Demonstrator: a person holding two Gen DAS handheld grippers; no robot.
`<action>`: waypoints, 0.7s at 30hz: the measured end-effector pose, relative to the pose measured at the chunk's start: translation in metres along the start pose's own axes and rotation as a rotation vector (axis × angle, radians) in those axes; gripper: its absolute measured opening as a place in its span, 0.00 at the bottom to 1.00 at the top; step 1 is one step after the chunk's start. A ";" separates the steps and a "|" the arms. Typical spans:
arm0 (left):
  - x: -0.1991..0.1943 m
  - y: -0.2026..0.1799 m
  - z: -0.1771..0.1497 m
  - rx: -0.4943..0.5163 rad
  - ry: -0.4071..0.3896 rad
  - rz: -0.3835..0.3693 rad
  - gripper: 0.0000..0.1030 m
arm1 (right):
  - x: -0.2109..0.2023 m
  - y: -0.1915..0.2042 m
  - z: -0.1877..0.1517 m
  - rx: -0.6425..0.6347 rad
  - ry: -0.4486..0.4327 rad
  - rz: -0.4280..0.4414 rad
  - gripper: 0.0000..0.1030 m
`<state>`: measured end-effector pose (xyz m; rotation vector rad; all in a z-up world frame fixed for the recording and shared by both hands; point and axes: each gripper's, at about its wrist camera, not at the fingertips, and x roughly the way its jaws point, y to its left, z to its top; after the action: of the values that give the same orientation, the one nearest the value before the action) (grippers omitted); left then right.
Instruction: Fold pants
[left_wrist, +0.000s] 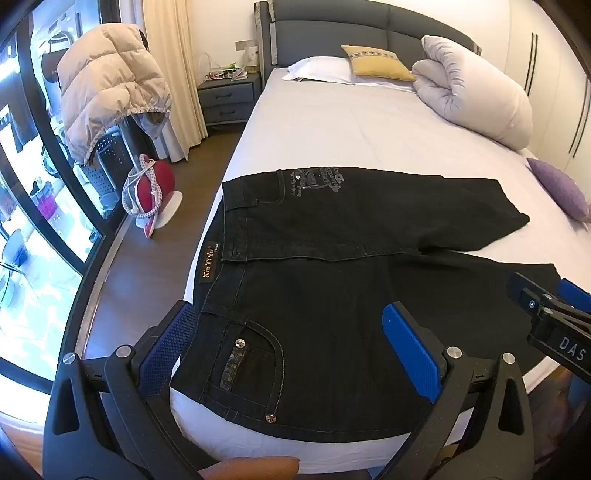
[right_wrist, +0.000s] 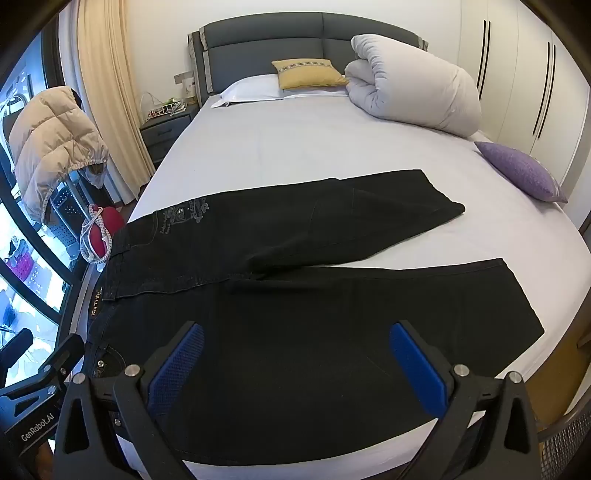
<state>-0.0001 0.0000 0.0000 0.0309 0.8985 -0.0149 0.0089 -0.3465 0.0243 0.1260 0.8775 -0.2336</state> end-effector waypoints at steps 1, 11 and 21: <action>0.000 0.000 0.000 -0.003 0.009 -0.003 1.00 | 0.000 0.000 0.000 -0.001 0.002 -0.001 1.00; 0.000 0.000 0.000 -0.001 0.004 0.000 1.00 | -0.001 0.001 0.001 -0.004 0.000 -0.003 1.00; 0.001 -0.001 -0.002 0.002 0.005 0.001 1.00 | 0.000 -0.001 -0.002 -0.009 0.000 -0.005 1.00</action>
<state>-0.0012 -0.0006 -0.0017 0.0331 0.9039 -0.0146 0.0069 -0.3471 0.0229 0.1155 0.8791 -0.2342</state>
